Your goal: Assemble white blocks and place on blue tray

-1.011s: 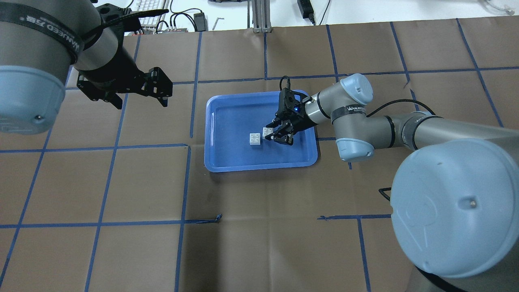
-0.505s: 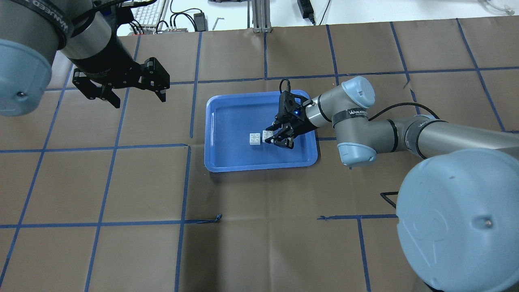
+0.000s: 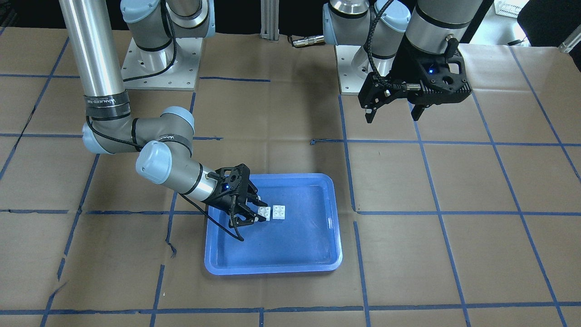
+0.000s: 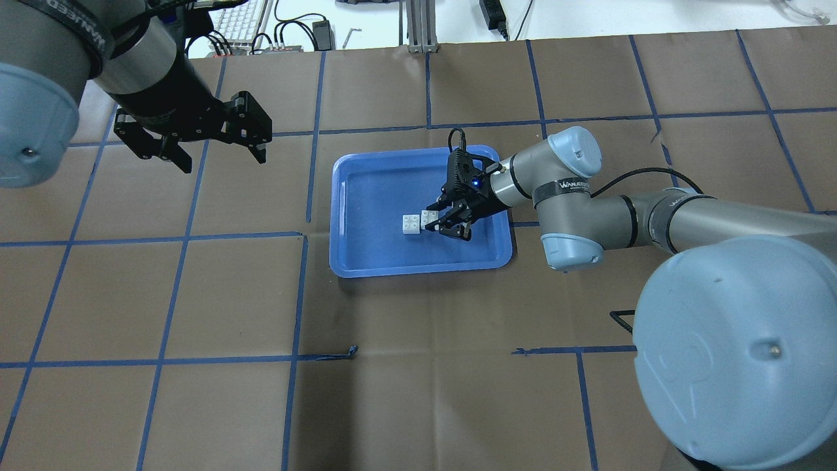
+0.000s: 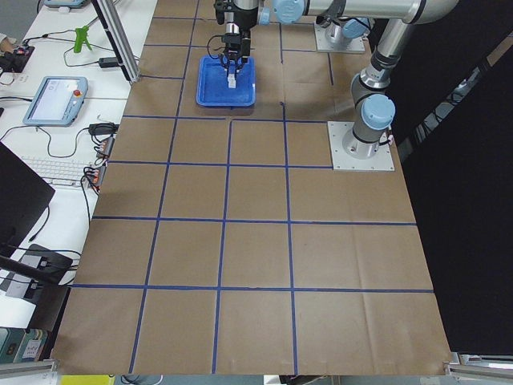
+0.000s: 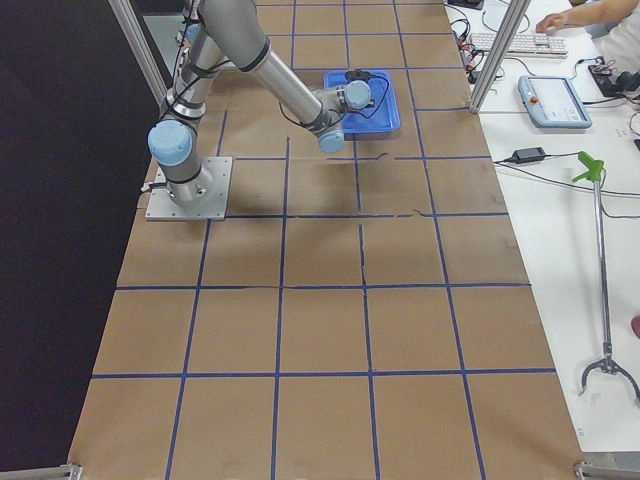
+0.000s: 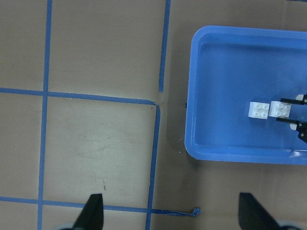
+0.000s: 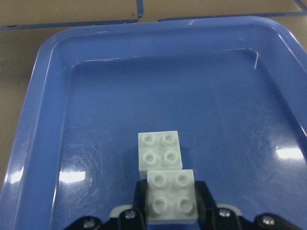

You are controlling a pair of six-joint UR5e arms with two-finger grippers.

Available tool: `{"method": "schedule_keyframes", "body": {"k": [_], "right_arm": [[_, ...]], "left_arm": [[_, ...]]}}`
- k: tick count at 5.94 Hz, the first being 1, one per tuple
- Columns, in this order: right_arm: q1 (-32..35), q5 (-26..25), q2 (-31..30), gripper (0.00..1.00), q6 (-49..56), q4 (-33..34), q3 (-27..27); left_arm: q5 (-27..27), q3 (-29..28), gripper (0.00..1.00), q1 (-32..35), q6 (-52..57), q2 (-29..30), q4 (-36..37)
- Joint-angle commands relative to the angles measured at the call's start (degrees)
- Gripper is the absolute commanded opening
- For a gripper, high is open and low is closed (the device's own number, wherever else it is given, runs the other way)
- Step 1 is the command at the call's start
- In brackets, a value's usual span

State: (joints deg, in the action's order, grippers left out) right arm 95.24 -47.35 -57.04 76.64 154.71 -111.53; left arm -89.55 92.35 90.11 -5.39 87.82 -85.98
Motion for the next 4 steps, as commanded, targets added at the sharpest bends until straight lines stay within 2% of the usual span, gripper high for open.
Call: {"method": "schedule_keyframes", "body": {"k": [1,4], "right_arm": [[0.30,0.06,0.09,0.33,0.00,0.06,0.00],[0.30,0.06,0.17,0.34,0.00,-0.20,-0.09]], "left_arm": [[0.16,0.03,0.99,-0.11,0.03,-0.11,0.11],[0.16,-0.06,0.99,-0.55,0.03,-0.28,0.02]]}}
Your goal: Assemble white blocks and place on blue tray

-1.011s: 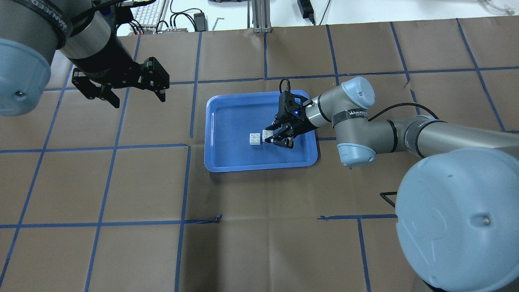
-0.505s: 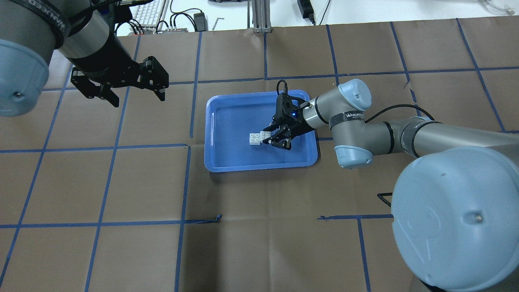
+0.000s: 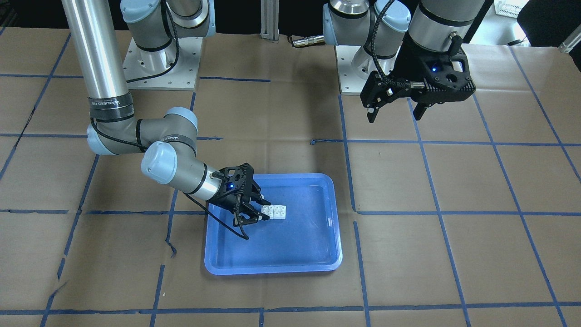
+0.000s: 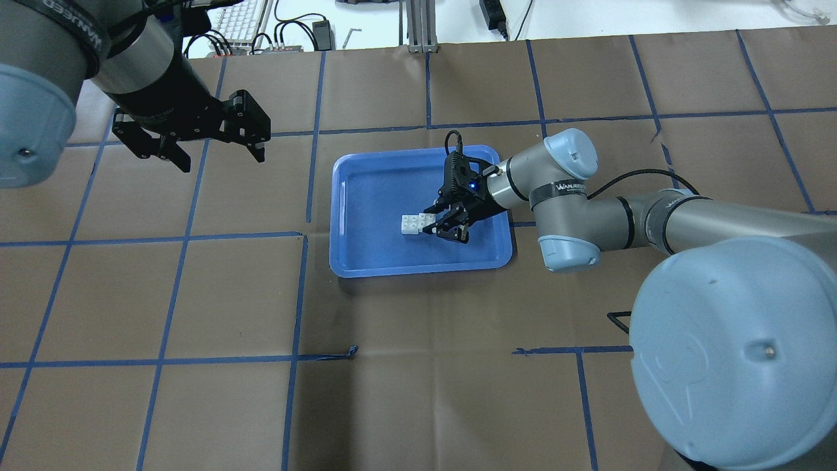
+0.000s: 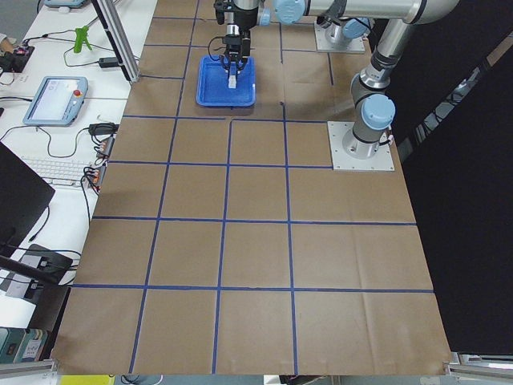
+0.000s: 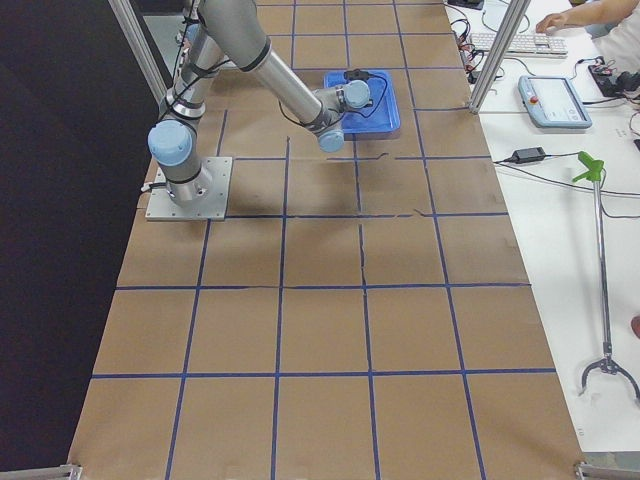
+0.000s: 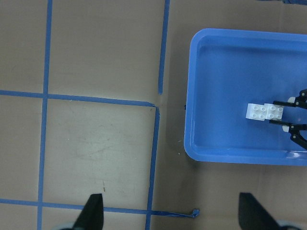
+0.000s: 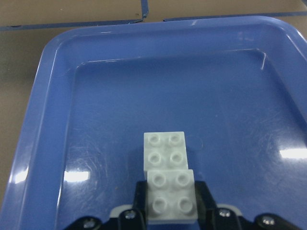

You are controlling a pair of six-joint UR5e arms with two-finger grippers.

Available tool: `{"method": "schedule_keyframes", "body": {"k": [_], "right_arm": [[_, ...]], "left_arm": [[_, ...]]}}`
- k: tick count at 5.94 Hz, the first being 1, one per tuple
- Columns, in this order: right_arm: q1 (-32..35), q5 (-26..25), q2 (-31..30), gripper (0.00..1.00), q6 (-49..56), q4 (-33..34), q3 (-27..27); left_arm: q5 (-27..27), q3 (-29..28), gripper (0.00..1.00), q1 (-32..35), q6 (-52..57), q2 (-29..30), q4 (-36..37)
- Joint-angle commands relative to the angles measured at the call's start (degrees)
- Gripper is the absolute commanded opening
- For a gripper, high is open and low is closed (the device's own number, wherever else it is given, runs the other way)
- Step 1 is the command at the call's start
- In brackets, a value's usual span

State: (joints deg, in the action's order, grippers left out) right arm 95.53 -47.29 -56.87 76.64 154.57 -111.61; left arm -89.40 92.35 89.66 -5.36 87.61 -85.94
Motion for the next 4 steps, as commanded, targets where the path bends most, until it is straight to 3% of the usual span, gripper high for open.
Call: {"method": "schedule_keyframes", "body": {"k": [1,4], "right_arm": [[0.00,0.00,0.09,0.34,0.00,-0.23,-0.01],[0.00,-0.09,0.18,0.35,0.00,0.03,-0.27]], "left_arm": [[0.02,-0.07,0.99,-0.10,0.00,-0.08,-0.02],[-0.68,-0.07,0.99,-0.10,1.39,-0.25,-0.72]]}}
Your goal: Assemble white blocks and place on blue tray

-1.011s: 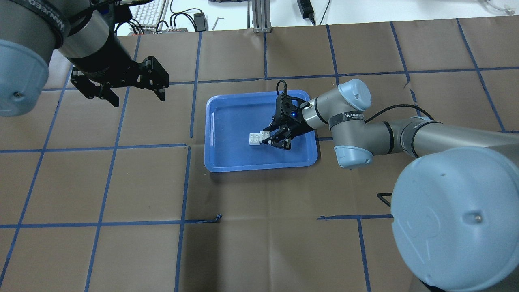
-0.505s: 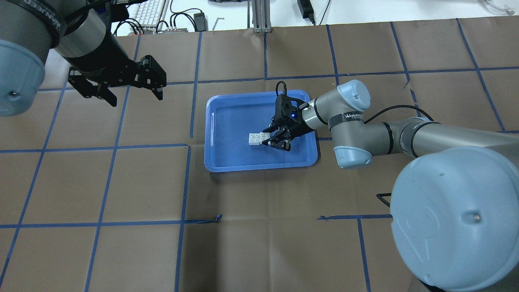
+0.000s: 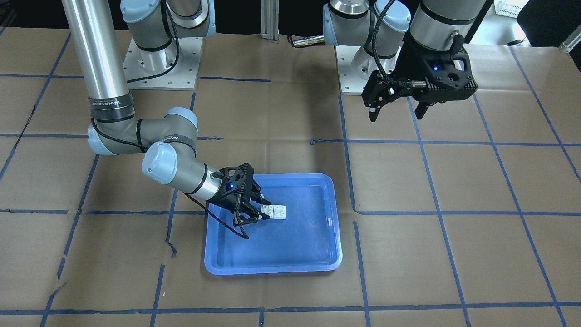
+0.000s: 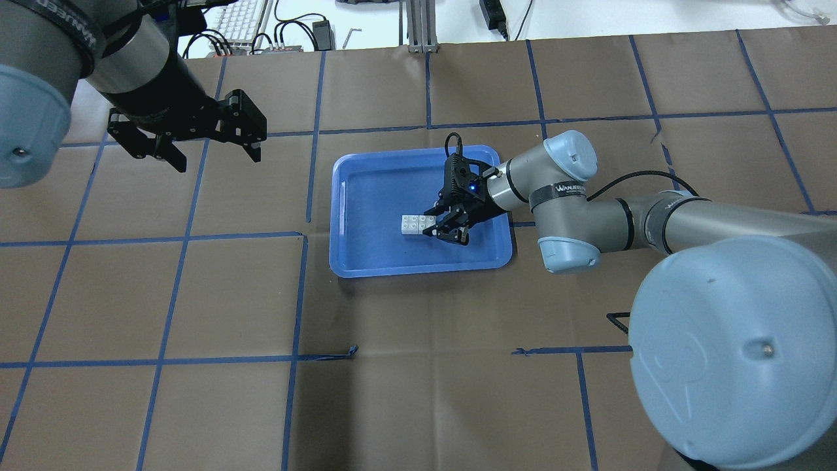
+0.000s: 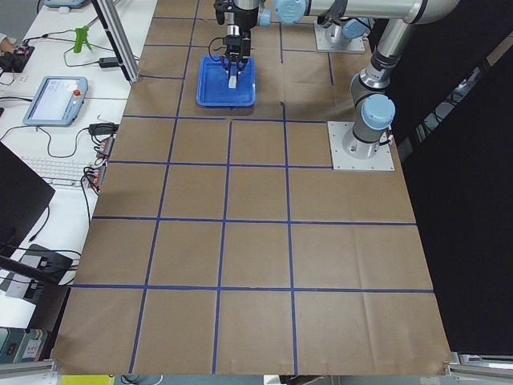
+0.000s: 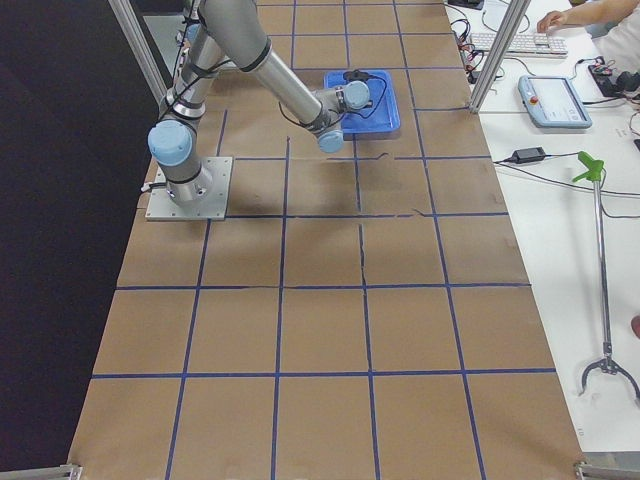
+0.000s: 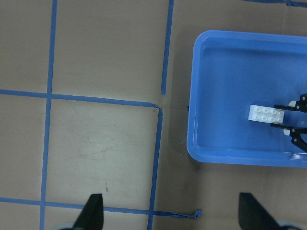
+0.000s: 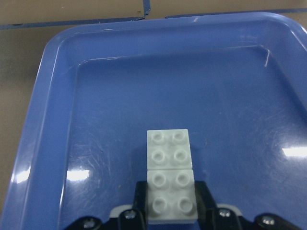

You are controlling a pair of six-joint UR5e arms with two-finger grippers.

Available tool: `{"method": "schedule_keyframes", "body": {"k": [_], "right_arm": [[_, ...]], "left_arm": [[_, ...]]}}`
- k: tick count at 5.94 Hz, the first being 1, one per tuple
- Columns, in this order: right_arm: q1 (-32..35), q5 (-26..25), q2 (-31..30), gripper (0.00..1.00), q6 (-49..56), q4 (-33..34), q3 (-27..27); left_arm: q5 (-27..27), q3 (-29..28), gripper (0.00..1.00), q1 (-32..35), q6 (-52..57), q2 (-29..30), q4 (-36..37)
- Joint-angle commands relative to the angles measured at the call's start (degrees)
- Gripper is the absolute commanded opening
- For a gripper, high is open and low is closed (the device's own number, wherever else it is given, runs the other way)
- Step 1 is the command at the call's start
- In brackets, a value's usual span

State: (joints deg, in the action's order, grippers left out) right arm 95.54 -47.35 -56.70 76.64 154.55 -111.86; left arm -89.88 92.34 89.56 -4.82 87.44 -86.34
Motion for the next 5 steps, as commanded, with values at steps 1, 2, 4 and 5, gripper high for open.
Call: {"method": "schedule_keyframes", "body": {"k": [1,2,4,5], "right_arm": [[0.00,-0.03,0.01,0.43,0.00,-0.04,-0.03],[0.00,-0.03,0.01,0.57,0.00,-0.13,-0.03],[0.00,-0.03,0.01,0.66,0.00,-0.48,-0.03],[0.00,-0.03,0.01,0.92,-0.61,-0.31,0.15]], "left_arm": [[-0.20,-0.06,0.99,0.09,3.04,-0.08,-0.41],[-0.20,-0.23,0.99,0.00,3.24,-0.25,-0.76],[-0.29,-0.23,0.99,-0.09,3.24,-0.34,-0.76],[-0.38,-0.32,0.99,-0.09,3.24,-0.43,-0.76]]}}
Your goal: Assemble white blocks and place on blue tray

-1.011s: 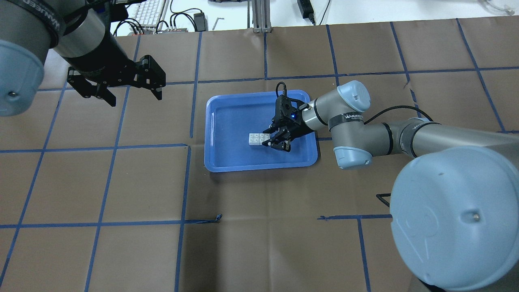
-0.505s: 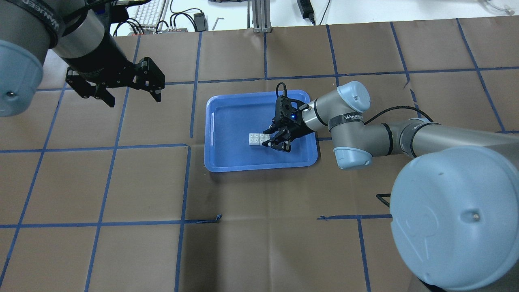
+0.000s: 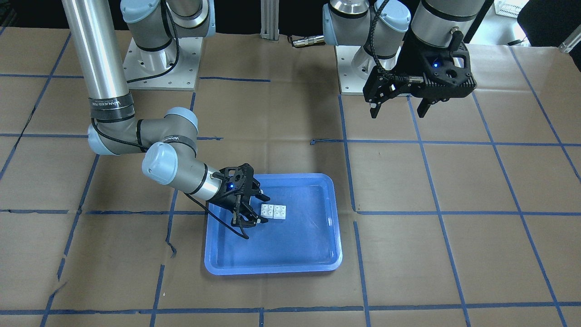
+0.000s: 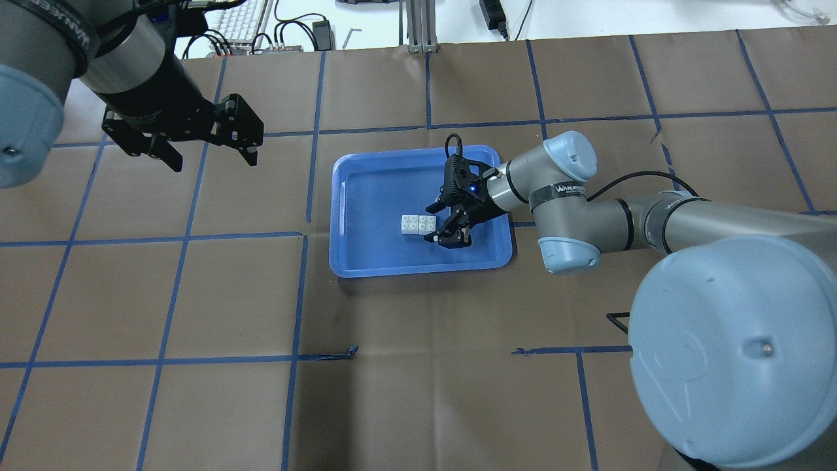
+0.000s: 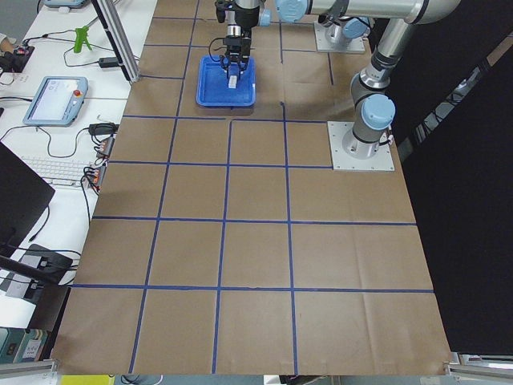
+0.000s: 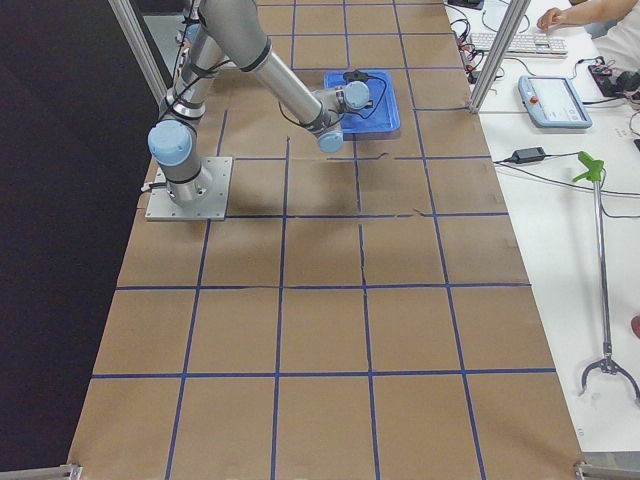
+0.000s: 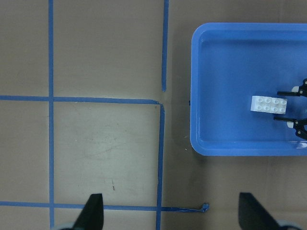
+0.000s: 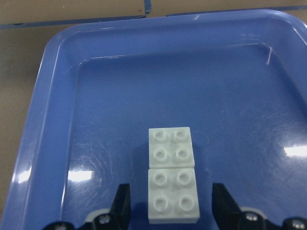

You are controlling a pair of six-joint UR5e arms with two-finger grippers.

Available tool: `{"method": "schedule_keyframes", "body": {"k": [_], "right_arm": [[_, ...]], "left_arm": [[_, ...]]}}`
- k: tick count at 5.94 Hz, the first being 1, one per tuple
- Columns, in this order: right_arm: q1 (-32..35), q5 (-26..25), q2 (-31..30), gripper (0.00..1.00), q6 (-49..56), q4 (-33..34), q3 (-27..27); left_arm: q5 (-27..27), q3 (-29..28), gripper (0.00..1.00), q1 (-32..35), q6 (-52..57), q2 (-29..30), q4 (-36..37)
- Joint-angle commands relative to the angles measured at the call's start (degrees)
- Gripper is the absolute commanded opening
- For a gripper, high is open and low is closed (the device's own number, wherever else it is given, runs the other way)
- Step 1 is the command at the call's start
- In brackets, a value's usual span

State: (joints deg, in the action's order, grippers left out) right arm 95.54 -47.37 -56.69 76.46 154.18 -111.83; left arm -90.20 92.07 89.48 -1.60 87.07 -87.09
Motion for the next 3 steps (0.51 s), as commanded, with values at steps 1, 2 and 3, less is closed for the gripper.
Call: {"method": "schedule_keyframes", "body": {"k": [1,2,3], "right_arm": [[-0.09,-0.35,-0.61,1.00,-4.44,0.07,0.81],[-0.61,-1.22,-2.01,1.00,-8.31,-0.19,2.30],[-1.31,-4.80,-4.20,1.00,-12.87,-0.45,3.10]], "left_arm": [[-0.06,0.12,0.99,-0.10,0.01,-0.15,-0.01],[-0.06,0.04,0.99,-0.10,0.01,-0.15,-0.18],[-0.06,0.04,0.99,-0.10,0.01,-0.15,-0.18]]}}
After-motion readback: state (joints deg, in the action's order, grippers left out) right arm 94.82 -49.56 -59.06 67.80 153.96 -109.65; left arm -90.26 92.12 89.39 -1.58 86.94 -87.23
